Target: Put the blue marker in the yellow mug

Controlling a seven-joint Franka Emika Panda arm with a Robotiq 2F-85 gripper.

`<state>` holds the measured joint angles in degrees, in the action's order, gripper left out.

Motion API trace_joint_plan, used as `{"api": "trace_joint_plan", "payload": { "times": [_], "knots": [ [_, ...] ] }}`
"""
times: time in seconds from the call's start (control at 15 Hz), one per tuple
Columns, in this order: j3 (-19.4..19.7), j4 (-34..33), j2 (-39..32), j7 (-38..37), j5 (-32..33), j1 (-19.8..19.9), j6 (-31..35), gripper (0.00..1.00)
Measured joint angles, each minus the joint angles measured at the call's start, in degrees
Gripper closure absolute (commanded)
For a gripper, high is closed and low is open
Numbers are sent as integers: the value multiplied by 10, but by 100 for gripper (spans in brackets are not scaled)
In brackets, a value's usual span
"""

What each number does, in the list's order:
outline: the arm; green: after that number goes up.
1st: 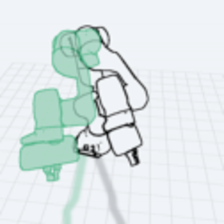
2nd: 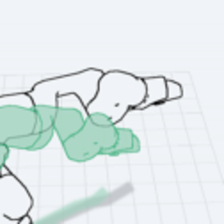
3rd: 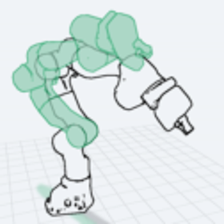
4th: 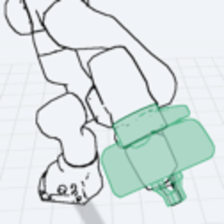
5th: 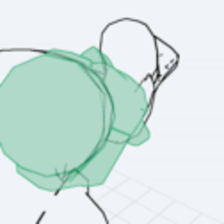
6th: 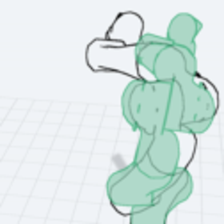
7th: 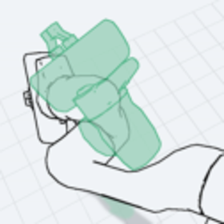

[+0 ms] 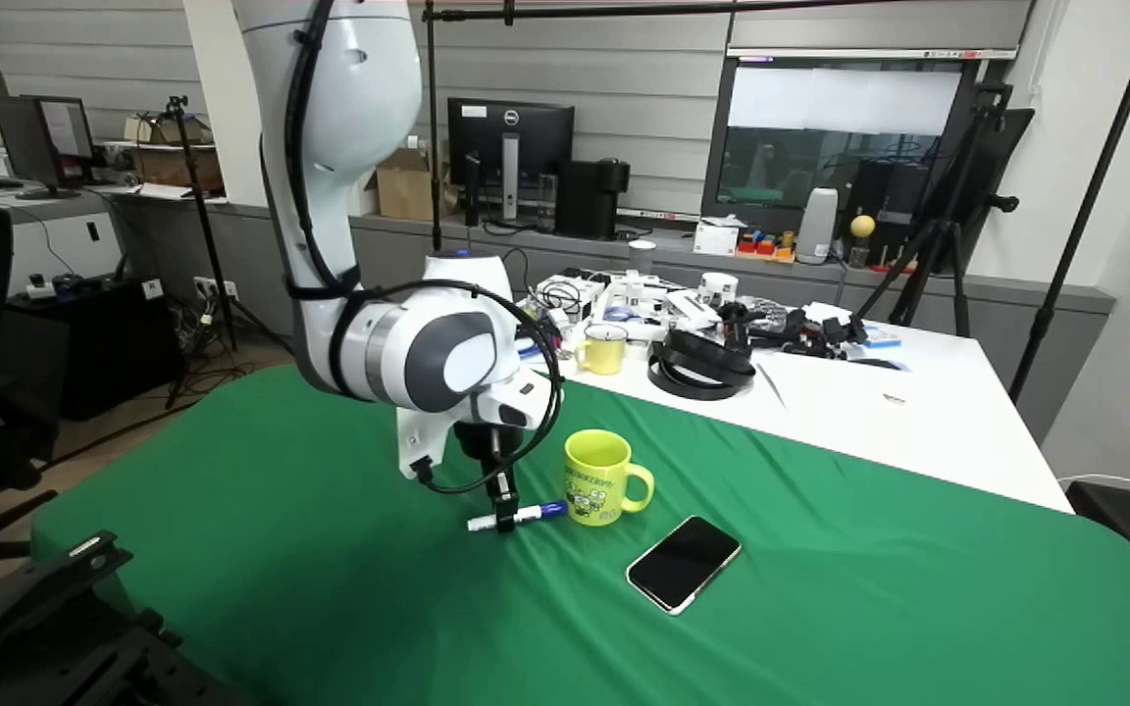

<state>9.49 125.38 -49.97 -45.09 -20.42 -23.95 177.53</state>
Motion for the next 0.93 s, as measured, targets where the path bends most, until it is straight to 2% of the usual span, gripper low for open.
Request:
{"api": "trace_joint_plan", "payload": {
  "times": [0.33, 0.6, 0.73, 0.93],
  "knots": [
    [3, 0, 31, 0, 0, -2, -39, 96],
    [1, -6, 82, -1, 2, 12, -148, 96],
    [-6, -19, 110, -1, 2, 38, -225, 96],
    [-29, -53, 147, 1, -1, 108, -355, 96]
  ]
}}
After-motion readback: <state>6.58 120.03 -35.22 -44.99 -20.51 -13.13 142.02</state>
